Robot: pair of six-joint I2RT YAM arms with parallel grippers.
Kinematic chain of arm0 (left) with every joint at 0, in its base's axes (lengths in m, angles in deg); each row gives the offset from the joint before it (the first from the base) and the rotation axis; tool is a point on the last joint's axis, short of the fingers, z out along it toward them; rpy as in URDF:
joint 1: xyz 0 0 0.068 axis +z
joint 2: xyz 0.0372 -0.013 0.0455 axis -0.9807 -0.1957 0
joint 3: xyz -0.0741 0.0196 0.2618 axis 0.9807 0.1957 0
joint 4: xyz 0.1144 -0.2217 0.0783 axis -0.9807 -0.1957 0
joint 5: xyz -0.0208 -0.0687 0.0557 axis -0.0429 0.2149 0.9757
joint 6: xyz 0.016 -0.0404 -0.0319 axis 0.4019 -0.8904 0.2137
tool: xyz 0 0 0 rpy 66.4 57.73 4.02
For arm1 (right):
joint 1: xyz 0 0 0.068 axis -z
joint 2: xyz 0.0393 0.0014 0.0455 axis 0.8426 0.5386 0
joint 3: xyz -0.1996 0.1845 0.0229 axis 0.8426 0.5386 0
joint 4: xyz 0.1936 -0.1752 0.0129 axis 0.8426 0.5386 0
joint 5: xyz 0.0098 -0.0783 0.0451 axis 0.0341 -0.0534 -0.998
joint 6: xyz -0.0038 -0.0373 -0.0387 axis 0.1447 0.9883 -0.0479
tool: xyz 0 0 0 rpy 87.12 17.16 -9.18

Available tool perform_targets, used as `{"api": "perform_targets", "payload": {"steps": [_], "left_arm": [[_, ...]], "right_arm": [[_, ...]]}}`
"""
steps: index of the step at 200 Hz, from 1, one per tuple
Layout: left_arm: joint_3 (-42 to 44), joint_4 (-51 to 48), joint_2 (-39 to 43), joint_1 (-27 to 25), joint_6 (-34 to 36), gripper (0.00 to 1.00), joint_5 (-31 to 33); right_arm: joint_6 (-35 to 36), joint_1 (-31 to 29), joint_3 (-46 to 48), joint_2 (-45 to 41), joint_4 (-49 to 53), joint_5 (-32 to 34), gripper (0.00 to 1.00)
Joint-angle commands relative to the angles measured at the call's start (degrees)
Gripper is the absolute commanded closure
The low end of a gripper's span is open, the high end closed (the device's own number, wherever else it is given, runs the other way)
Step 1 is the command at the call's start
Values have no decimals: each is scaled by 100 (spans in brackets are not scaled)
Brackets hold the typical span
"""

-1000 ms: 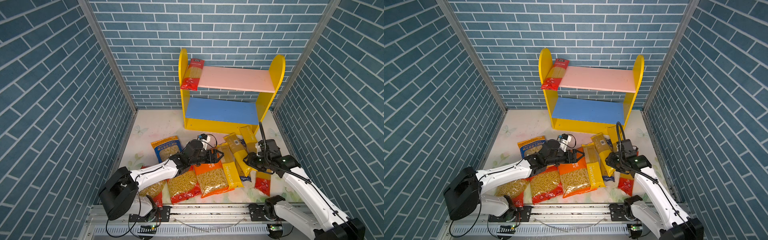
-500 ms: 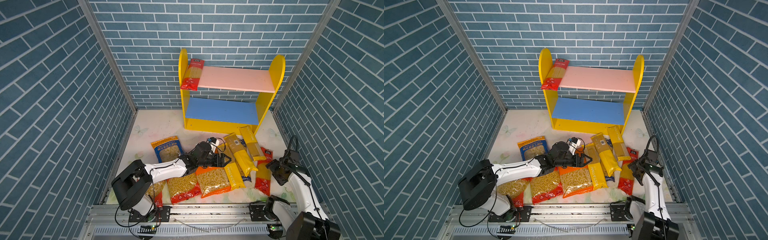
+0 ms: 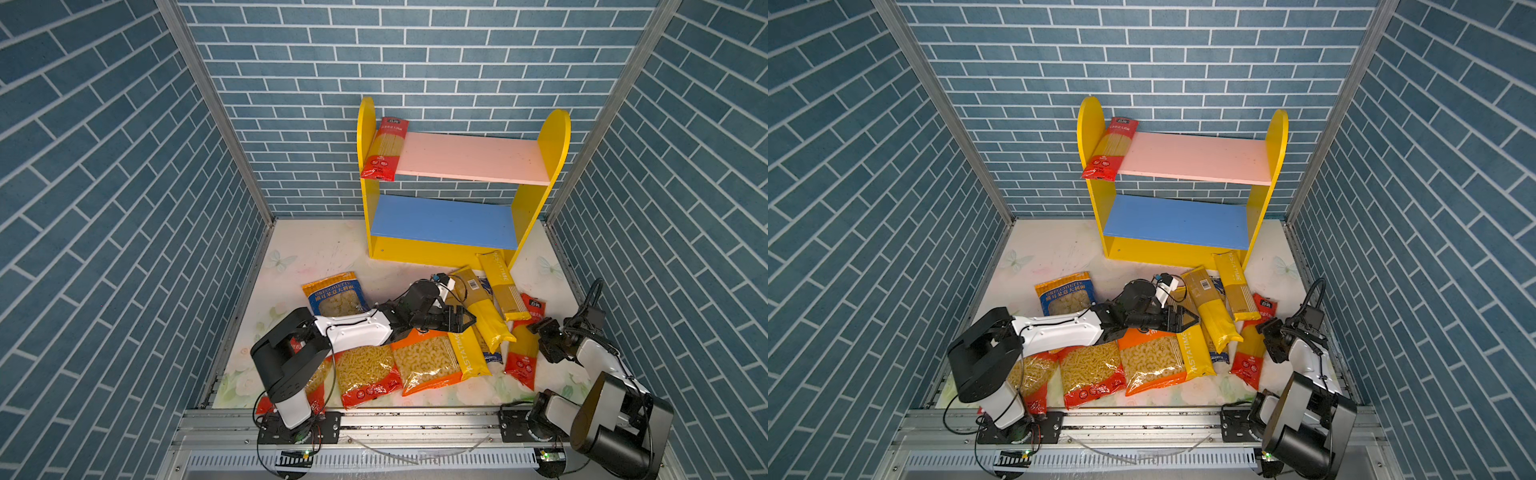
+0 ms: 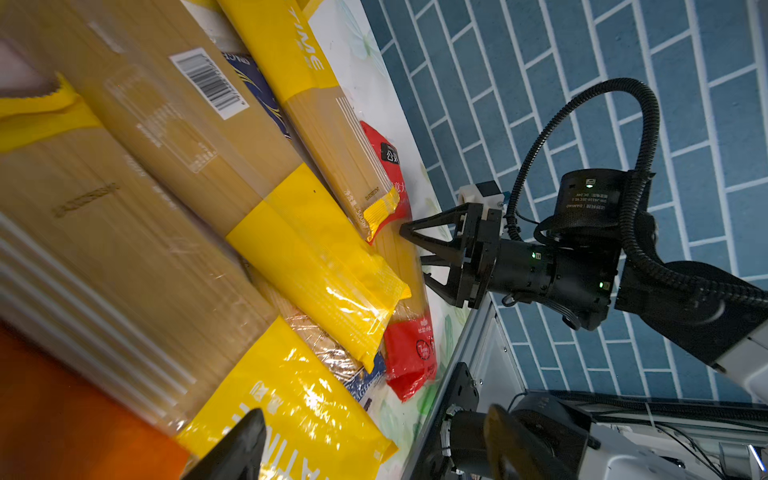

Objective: Place and organize the pasta boxes and bags onto the shelf
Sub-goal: 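Grasp the red-and-yellow spaghetti pack with the right gripper and lift it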

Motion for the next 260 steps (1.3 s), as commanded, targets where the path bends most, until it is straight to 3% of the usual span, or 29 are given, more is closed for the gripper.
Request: {"api": "perform_targets", "payload": {"steps": [1,43,87,126,163,182,200,233,260], "left_arm": [[-461,116,-299,-199,55,17,-189],[-505,182,-459,-325,-32,17,-212],[-235,195,-255,-325,-56,17,-112],[-154,68,57,-291,-36,17,-41],[-136,-87,487,-60,-79,17,-43],[-101,-216,769,190,-103,17,-90],[5,-307,1082,475,-86,17,-126],[392,-11,1620,1082,-251,13,-444],[746,315,1870,1397,-485,7,-751]], "right_arm": [[203,-42,286,-193,245,-580,44],[155,-91,347,-659,144,-903,70],[-81,-91,162,-1358,370,-906,89],[-87,-95,-717,-2043,1362,-540,98],[-169,-301,-1829,-2320,2004,-721,100],[-307,-905,-2248,-2427,2111,-653,100],[-525,-1854,-2400,-2510,1817,-568,100],[-755,-3891,-2392,-2516,618,53,100],[-690,-5211,-2398,-2078,-755,331,100]]}}
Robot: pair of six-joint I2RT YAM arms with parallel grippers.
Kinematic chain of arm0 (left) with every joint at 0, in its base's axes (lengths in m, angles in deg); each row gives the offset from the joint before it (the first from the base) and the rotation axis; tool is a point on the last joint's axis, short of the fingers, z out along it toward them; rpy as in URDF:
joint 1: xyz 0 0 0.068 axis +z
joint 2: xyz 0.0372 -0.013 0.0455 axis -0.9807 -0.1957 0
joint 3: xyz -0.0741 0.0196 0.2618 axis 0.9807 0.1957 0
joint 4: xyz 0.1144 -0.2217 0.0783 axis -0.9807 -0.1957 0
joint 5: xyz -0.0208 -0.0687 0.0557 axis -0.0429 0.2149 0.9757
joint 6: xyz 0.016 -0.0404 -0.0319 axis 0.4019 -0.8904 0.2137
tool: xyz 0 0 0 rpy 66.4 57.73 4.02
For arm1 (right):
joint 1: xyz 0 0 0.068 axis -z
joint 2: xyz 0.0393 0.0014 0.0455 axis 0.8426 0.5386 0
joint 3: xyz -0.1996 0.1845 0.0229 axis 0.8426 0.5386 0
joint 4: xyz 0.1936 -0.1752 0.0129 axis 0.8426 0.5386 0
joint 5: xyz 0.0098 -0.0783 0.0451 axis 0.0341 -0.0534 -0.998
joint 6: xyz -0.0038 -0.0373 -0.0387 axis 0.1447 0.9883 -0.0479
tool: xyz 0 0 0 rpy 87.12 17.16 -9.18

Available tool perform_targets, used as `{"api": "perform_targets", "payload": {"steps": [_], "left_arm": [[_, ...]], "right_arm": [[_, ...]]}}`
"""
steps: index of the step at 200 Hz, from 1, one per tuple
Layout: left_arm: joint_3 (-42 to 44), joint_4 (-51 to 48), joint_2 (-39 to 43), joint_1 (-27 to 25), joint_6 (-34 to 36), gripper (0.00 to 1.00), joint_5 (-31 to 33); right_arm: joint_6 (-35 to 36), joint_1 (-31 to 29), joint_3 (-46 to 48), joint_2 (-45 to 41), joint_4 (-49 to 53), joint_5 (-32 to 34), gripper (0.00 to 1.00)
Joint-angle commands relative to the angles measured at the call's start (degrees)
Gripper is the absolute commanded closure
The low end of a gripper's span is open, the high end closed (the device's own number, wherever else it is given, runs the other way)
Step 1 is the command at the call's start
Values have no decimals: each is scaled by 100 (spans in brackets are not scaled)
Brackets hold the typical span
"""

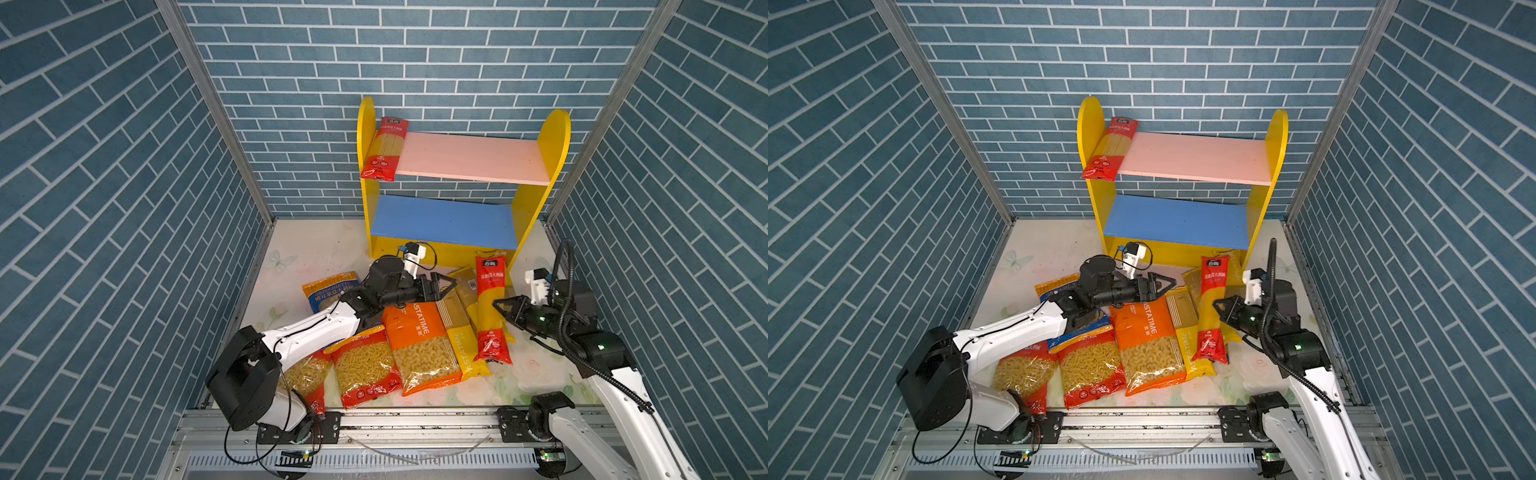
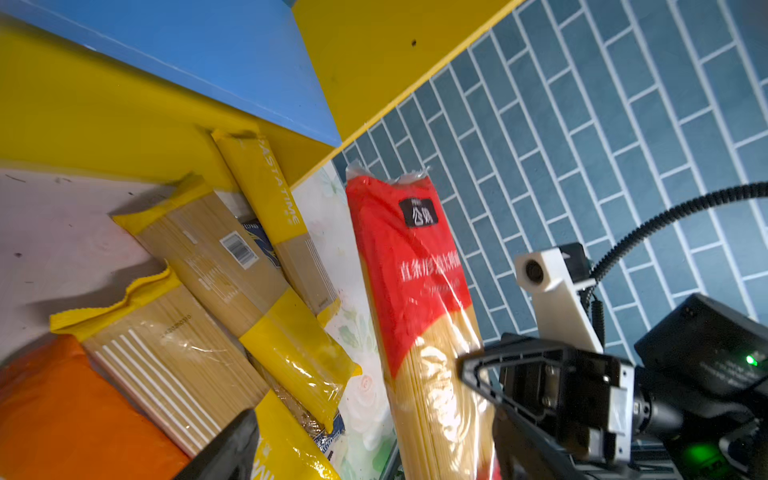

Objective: Place and organize the pasta boxes and bags onto the shelf
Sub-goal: 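Grasp the red-and-yellow spaghetti pack with the right gripper and lift it, then close the left gripper on the red pack's upper end while the right holds it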

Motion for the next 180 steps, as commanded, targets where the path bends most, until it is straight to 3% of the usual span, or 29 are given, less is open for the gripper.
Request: {"api": "perform_targets", "payload": {"steps": [1,41,102,136,180], "left_arm": [[283,226,180,186,-197,6,-383],[685,39,902,272,-187,4,-173],[1100,324,1387,716,-436,6,-144],[1233,281,1664,811,-496,6,-54],[954,759,1439,811,-632,8,-387]], "right_arm": [[-108,-846,-270,259,-2049,280,100],[-233,-1891,-365,1237,-3747,75,100],[-1287,-2175,-179,1760,-5600,-307,100],[-1383,-2279,-261,1697,-5620,-326,100],[-1401,-2584,-364,1894,-5664,-370,100]]}}
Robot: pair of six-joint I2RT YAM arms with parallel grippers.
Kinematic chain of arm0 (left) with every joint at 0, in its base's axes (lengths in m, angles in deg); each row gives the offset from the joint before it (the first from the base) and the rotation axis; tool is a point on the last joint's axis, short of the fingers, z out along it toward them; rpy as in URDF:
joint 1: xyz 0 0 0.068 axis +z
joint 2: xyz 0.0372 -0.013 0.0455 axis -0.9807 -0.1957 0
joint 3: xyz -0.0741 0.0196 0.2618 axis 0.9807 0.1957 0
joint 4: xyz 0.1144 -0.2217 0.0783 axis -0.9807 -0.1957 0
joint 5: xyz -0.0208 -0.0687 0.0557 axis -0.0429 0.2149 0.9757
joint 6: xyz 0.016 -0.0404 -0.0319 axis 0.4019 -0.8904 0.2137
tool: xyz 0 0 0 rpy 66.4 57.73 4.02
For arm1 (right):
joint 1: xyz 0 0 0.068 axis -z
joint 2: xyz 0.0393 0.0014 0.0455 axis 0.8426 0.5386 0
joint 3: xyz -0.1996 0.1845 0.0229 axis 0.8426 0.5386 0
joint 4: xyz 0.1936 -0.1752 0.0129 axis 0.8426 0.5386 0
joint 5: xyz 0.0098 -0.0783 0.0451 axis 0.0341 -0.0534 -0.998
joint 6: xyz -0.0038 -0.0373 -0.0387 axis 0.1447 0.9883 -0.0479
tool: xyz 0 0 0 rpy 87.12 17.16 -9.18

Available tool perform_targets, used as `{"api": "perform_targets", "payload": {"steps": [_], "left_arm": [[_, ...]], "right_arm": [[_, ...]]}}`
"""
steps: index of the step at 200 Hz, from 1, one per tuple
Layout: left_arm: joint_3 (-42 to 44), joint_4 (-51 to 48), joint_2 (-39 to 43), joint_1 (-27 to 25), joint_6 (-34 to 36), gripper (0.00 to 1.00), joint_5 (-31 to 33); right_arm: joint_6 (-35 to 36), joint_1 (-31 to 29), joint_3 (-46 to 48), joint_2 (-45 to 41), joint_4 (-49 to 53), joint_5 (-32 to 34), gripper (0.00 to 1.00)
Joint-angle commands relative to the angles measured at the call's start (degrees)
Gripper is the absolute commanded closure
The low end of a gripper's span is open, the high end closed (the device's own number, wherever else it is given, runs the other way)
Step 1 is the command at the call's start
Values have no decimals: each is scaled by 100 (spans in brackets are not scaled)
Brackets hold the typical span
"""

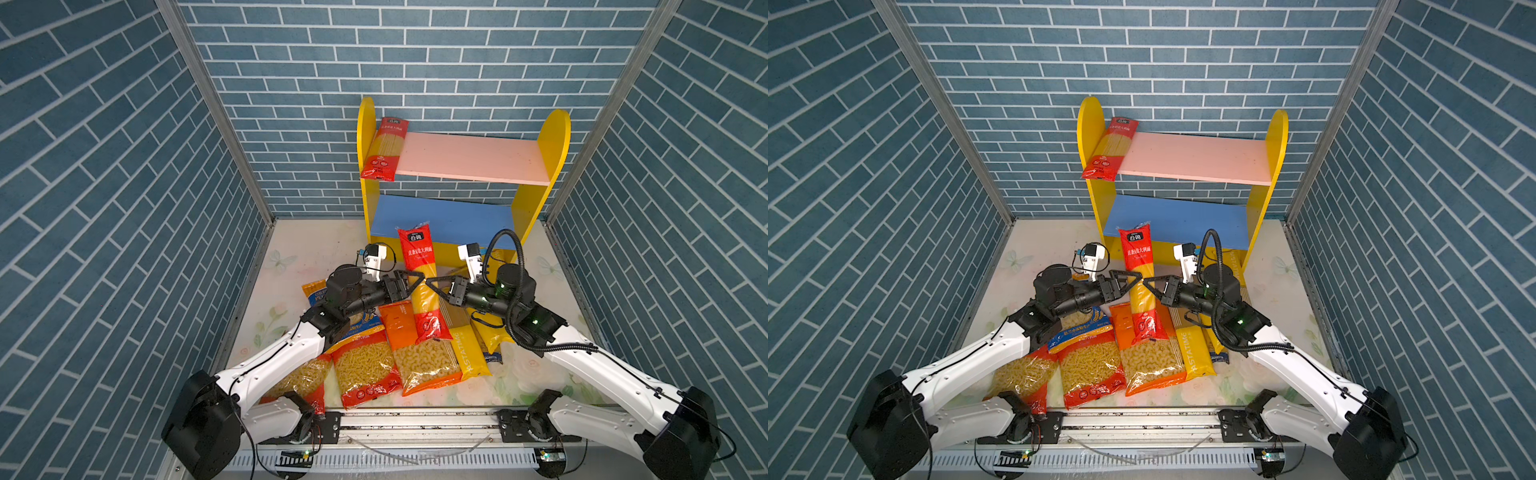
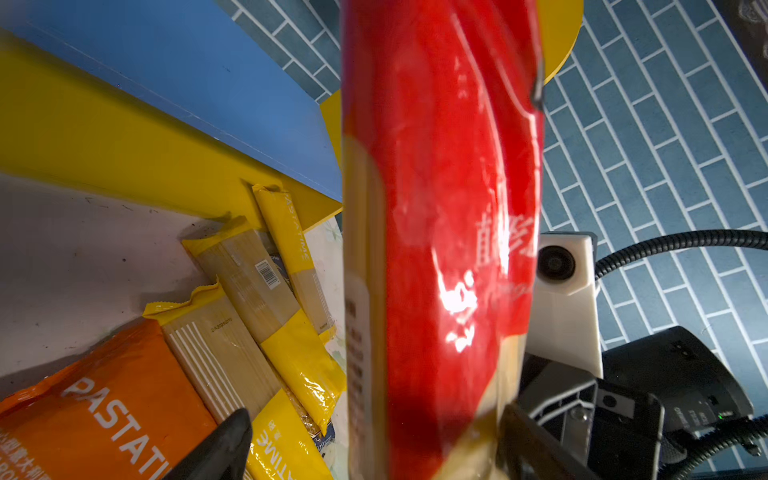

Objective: Place and organize the pasta boxes and bags onto the shelf
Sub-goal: 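Close the left gripper on the red pack's upper end while the right holds it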

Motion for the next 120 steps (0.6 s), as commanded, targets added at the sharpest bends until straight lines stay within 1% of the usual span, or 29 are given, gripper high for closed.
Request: {"api": "perform_targets", "payload": {"steps": [1,13,23,39,50,59,71,78,92,106,120], "left_arm": [[-232,379,-112,37,-43,9,-242],[-322,325,-212,80,40,13,-355],[-345,418,-278,147,16,19,-445],[-328,759,-323,274,-148,31,-586],[-332,945,-326,355,-222,38,-691],[-361,958,-327,400,-222,46,-746],[-422,920,-350,438,-202,55,-824],[-454,954,-373,445,-224,60,-868],[-507,1084,-442,443,-346,68,-965],[-530,1323,-504,452,-528,72,-1039],[-536,1499,-529,460,-634,75,-1056]], "right_arm": [[-171,-162,-362,-68,-1156,-204,100],[-181,-239,-351,-39,-1210,-180,100],[-209,-270,-319,-31,-1231,-140,100],[-284,-276,-235,-62,-1214,-70,100],[-325,-281,-142,-98,-1195,65,100],[-376,-276,-90,-96,-1209,160,100],[-425,-281,-107,-24,-1231,154,100],[-448,-281,-147,48,-1231,103,95],[-443,-281,-243,181,-1074,-3,83],[-428,-290,-241,233,-949,9,68],[-424,-279,-91,162,-893,173,59]]}}
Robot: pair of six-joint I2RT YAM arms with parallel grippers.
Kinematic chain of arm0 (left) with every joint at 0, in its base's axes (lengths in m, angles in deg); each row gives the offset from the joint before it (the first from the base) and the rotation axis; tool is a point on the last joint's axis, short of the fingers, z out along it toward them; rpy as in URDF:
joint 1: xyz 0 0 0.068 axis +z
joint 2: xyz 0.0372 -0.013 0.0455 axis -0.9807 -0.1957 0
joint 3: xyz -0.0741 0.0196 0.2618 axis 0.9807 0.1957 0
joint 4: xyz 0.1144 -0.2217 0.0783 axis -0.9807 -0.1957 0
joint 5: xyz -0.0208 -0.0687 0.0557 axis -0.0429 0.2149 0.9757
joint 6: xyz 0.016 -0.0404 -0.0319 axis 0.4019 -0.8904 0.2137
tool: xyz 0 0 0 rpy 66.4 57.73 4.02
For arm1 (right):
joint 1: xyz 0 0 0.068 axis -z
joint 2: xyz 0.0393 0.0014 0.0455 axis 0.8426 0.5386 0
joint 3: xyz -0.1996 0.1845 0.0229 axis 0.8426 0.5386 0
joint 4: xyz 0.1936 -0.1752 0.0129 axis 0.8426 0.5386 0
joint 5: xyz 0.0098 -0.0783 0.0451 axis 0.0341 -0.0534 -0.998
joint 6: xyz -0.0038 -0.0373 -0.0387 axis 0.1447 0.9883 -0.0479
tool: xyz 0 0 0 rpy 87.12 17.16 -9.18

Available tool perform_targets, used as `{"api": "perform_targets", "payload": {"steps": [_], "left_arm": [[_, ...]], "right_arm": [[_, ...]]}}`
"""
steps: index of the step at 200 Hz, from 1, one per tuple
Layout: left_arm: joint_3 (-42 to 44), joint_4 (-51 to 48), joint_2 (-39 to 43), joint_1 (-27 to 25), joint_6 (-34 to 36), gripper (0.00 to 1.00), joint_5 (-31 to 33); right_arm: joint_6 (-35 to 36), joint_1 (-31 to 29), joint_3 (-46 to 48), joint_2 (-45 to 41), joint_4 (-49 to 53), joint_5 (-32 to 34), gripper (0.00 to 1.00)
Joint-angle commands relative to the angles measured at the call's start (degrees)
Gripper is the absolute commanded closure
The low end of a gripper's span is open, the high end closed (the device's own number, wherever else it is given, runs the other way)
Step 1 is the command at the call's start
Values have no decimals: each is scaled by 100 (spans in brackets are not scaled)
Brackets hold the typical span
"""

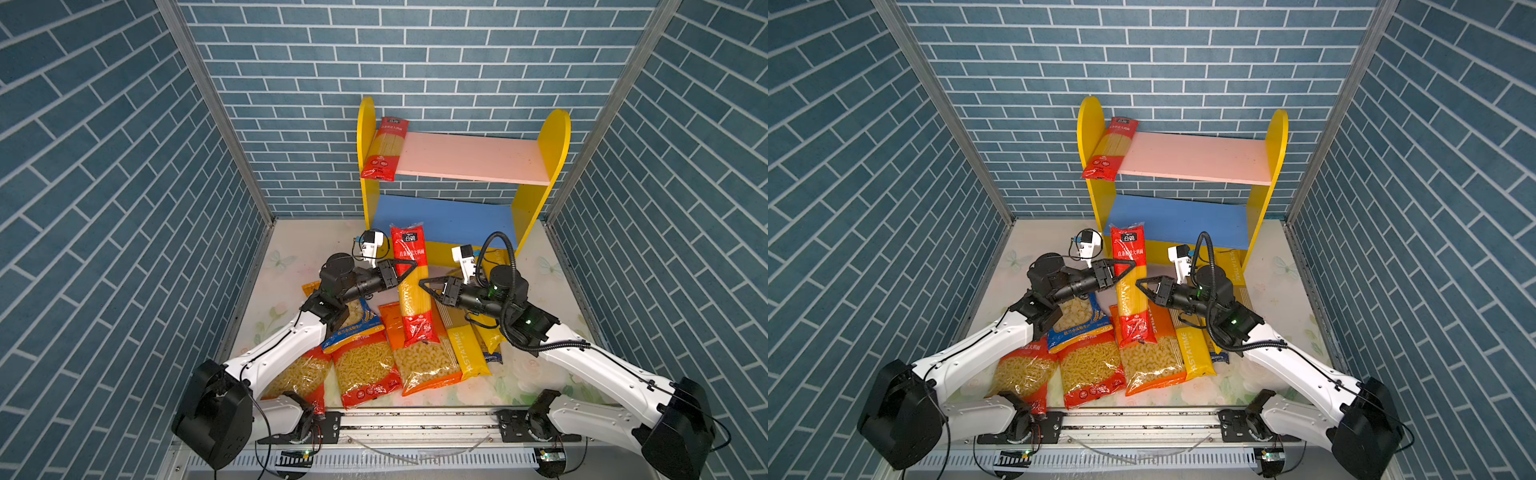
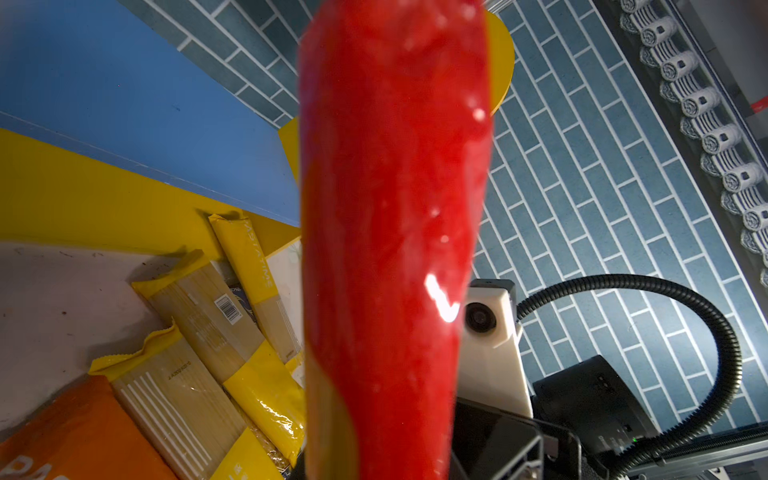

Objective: Place and organize the pasta boxes and bags onto the shelf
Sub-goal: 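Close the left gripper on the red pack's upper end while the right holds it, then raise the red pack onto the pink board with the right gripper while the left releases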

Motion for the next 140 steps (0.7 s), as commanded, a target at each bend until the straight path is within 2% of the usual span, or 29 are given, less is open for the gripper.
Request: {"api": "perform_targets", "payload": {"steps": [1,17,32,63,98,140], "left_arm": [[-227,703,-70,-30,-263,75,-258],[-272,768,-46,38,-261,75,-267],[-350,835,-6,254,-553,76,-246],[-367,1465,66,826,-1200,81,232],[-619,1987,-142,843,-1643,82,282],[-750,2089,-46,824,-1813,83,266]], "right_arm": [[-44,-72,-83,-84,-648,-25,58],[-16,-69,136,-245,-613,99,48],[103,-69,337,-463,-408,285,37],[81,-77,795,-829,-108,415,15],[50,-312,843,-789,-109,306,7],[107,-346,935,-649,-191,489,5]]}}
